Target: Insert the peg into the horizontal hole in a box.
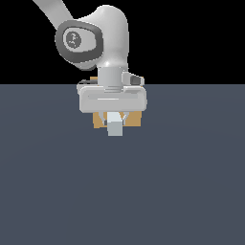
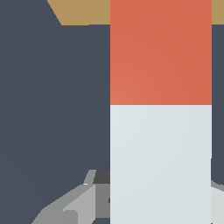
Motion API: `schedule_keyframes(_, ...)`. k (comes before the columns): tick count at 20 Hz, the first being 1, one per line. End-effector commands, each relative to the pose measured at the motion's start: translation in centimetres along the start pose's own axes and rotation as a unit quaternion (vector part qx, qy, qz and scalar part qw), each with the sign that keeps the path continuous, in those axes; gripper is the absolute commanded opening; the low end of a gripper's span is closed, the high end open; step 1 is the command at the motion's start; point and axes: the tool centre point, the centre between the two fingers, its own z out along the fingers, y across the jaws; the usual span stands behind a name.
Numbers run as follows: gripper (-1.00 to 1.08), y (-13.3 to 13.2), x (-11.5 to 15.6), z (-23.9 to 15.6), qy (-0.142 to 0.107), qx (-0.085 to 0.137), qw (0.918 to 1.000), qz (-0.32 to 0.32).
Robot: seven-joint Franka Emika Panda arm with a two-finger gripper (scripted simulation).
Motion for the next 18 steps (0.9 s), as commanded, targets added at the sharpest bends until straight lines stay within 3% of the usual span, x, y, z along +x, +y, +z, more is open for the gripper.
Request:
schedule_keyframes(1, -1.00, 0.1, 1.3, -0.2, 0.000, -0.002, 1.0000, -0.001)
schedule_keyframes(11, -1.00, 0.1, 8.9, -0.3, 0.000, -0.004, 1.0000, -0.001)
schedule_keyframes(18, -1.00, 0.2, 10.9, -0.4, 0.000, -0.004, 1.0000, -0.001)
